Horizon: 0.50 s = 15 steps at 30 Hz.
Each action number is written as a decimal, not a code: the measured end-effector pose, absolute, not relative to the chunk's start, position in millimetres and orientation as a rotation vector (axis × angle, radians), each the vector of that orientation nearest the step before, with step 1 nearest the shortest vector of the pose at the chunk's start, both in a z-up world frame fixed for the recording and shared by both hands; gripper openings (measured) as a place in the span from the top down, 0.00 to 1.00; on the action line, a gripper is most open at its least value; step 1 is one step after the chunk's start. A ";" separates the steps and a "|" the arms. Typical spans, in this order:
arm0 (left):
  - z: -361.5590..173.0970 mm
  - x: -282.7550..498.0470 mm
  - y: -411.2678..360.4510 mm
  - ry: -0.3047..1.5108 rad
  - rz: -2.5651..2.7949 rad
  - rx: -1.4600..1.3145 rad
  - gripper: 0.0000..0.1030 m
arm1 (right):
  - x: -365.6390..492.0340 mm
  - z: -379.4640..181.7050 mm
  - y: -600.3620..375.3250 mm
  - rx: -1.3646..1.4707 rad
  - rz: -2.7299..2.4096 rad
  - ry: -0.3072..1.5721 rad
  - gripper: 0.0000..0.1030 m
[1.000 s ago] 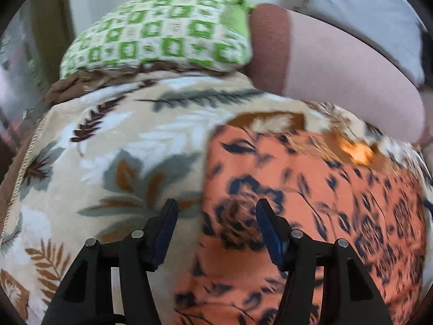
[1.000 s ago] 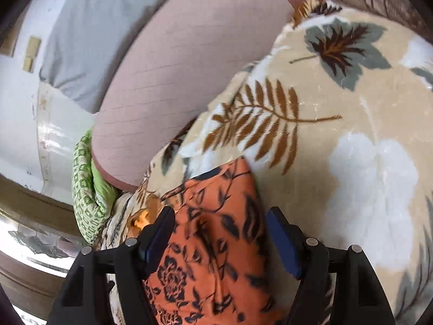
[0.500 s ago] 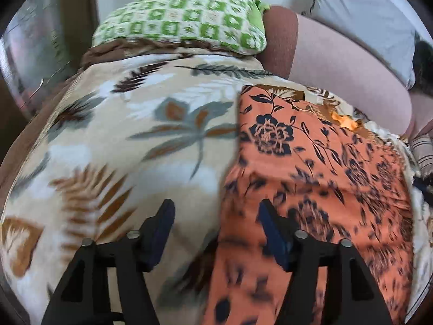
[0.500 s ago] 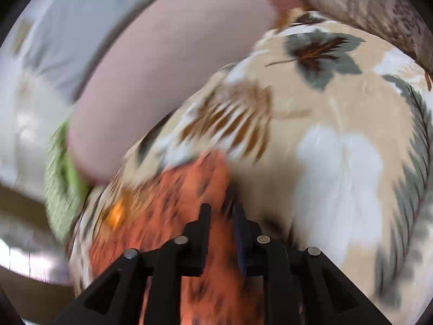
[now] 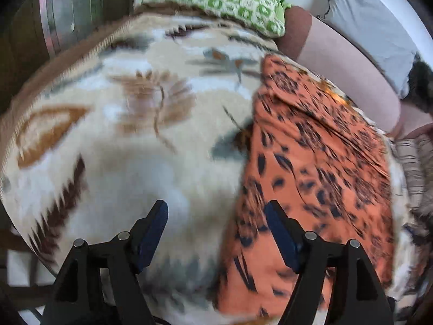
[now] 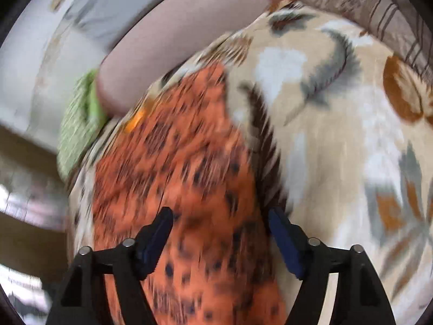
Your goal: Fold small clothes
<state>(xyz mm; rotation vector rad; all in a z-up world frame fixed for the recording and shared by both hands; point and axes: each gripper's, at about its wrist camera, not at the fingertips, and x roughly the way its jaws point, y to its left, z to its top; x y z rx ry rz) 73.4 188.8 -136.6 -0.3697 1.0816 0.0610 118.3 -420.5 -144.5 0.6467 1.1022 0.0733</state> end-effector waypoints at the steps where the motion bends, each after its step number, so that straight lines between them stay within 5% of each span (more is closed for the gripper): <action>1: -141.1 67.4 189.8 1.097 0.029 -0.402 0.27 | 103.7 -152.3 -421.0 0.653 0.083 1.127 0.26; 7: -162.7 42.4 198.5 1.160 0.000 -0.522 0.27 | 6.3 -191.9 -445.8 0.800 0.093 1.148 0.26; 15: -159.2 30.9 196.0 1.133 -0.057 -0.596 0.27 | -18.7 -184.6 -425.0 0.838 0.202 1.045 0.28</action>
